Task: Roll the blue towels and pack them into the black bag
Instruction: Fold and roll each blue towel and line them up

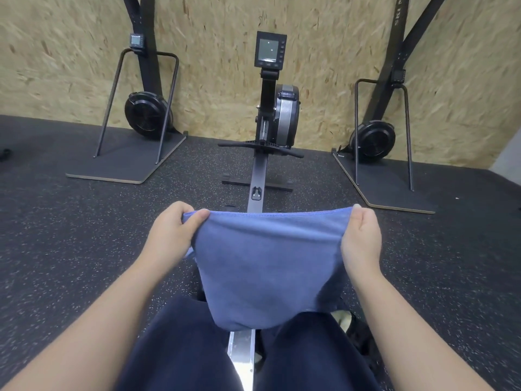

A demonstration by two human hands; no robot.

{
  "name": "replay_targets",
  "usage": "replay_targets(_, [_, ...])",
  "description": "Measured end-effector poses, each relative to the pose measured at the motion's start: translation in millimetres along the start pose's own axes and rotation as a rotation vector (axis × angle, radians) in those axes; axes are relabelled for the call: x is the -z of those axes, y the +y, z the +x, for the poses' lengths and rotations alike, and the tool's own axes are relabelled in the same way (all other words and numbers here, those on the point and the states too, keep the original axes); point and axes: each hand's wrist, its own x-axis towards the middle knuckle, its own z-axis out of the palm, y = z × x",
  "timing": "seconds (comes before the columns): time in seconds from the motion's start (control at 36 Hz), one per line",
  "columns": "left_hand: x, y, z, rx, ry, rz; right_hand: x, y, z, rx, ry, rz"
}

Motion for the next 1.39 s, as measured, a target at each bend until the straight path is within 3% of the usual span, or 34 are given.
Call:
replay_targets(0.28, [-0.9,8.7,17.9,0.236,0.026,-0.521,-4.2,-2.3,14.2,0.064,-0.190,-0.007])
replay_targets(0.36, [0.6,13.9,23.4,0.278,-0.036,-0.677,-4.6,-5.7,19.5,0.030,-0.135,-0.044])
replay_targets(0.44, [1.8,25.2,18.9,0.208,-0.131,-0.730,-5.7,-15.3,19.0,-0.025,-0.066,0.009])
replay_targets(0.61, [0.2,47.6,5.0,0.059,-0.324,-0.636,-8.4,-41.2,15.3,-0.080,-0.124,0.102])
replay_targets(1.0, [-21.5,81.1,-15.9,-0.043,-0.521,-0.535,-12.2,-79.1,-12.6,0.048,-0.412,0.034])
replay_targets(1.14, [-22.9,88.0,-20.7,-0.209,-0.434,-0.375,-7.9,-89.8,-22.3,0.113,-0.502,-0.028])
replay_targets(1.25, [-24.2,87.6,-20.2,-0.384,-0.305,-0.080,-10.5,-91.8,-30.6,0.115,-0.603,-0.013])
replay_targets(1.39, [-23.6,87.4,-22.1,-0.482,-0.184,0.013,-11.0,-93.5,-37.4,0.151,-0.667,0.017])
